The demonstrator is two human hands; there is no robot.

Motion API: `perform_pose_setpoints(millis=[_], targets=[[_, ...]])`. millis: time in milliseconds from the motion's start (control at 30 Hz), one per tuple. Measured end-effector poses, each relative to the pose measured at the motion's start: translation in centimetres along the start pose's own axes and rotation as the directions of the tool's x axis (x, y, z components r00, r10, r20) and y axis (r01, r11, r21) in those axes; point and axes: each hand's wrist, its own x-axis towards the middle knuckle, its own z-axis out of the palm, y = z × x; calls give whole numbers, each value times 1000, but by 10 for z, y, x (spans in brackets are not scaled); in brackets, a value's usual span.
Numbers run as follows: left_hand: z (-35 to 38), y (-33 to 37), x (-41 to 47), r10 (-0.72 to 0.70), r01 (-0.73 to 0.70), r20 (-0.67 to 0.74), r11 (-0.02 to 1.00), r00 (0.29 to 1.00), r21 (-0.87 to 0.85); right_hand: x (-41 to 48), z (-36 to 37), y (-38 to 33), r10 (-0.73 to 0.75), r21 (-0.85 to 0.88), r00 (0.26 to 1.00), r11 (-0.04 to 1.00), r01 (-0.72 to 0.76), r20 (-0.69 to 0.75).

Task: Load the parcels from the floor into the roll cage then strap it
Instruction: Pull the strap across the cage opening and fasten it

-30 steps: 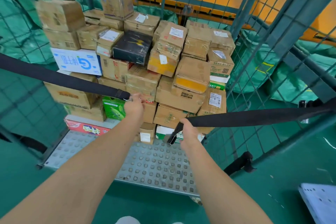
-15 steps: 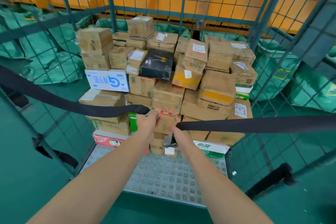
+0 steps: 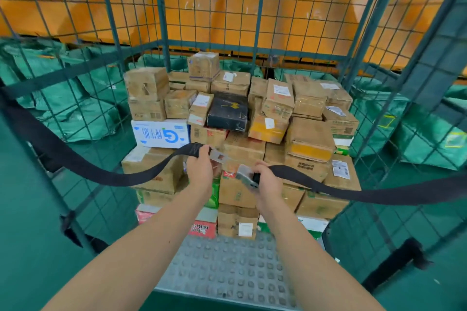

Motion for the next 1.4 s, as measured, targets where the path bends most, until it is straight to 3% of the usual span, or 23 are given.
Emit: perform_pose_setpoints(millis=[500,733,900,1000,1100,1267,1400], targets=[[24,30,-46,42,-42,163,999,986,-4,-45,22,-56,-87,-36,994,995,89,65],[32,34,-48,-25,18,150,999,988,51,-55,21,-61,-14,-34,997,999,17,79],[33,33,-57,-187,194,179,981,966,-23,-53,19,-59,-34,-70,999,997,36,26],[38,32,-60,-122,119,128,992,984,29,-53,20,-54,-83,-179,997,980,82,4],[41,31,-63,-119,118,102,993,988,12,-55,20,-54,-44,-122,998,991,48,36],[40,32,-64,-182,185,192,983,964,4,-55,16,-60,-34,-95,998,995,38,49],[38,33,-65,-249,219,221,964,943,150,-57,14,-63,-71,-127,995,989,79,63]])
